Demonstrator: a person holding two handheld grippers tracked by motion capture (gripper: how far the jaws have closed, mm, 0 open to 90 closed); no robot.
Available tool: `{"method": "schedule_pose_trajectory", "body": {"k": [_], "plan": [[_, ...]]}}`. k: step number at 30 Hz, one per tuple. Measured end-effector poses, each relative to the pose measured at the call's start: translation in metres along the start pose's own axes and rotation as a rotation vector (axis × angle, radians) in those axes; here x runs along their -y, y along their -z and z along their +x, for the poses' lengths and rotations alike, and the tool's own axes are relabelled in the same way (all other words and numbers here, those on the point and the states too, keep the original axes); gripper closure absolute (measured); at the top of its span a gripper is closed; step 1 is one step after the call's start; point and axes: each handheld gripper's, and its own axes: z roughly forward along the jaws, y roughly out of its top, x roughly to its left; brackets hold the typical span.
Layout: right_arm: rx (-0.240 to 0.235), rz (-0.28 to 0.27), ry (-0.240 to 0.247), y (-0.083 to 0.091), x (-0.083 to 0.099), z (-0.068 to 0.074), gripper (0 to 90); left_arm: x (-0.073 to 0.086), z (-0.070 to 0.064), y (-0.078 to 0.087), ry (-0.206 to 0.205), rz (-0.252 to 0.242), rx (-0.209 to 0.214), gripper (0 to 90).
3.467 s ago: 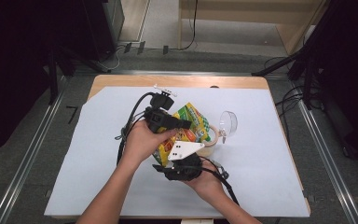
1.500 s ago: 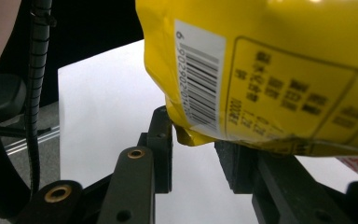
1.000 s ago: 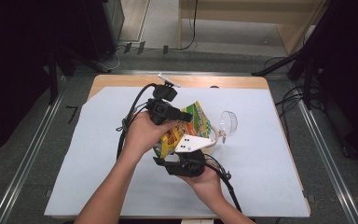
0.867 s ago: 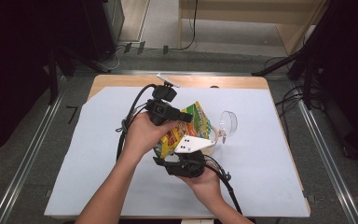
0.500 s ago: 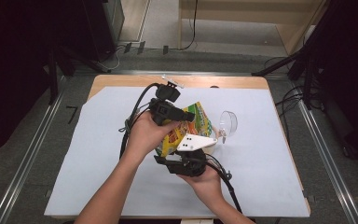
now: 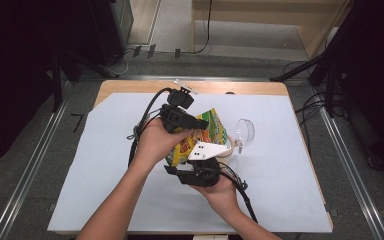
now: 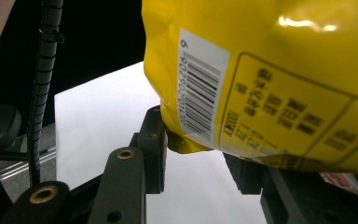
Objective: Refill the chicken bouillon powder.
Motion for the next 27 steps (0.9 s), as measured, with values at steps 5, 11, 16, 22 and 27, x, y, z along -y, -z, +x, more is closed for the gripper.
{"method": "schedule_pose_trajectory", "body": {"k": [5, 11, 16, 22, 27], "plan": [[-0.005, 0.001, 0.006, -0.0002, -0.0007, -0.0028, 64.7, 0.0014, -0.0006, 0.0022, -0.040, -0.020, 0.016, 84.5], [-0.011, -0.002, 0.009, -0.0017, -0.0022, -0.0029, 64.6, 0.0015, -0.0030, 0.0050, -0.040, -0.024, -0.021, 84.4], [-0.016, -0.006, 0.008, -0.0017, -0.0030, -0.0030, 64.7, 0.0002, 0.0000, 0.0047, -0.024, -0.015, 0.002, 84.0], [-0.034, -0.001, -0.010, -0.0016, -0.0052, -0.0048, 64.6, -0.0038, 0.0047, 0.0022, 0.009, 0.011, 0.019, 82.2], [-0.039, 0.000, -0.016, -0.0009, -0.0063, -0.0063, 64.6, -0.0054, 0.0040, 0.0012, 0.009, 0.010, 0.010, 81.8]]}}
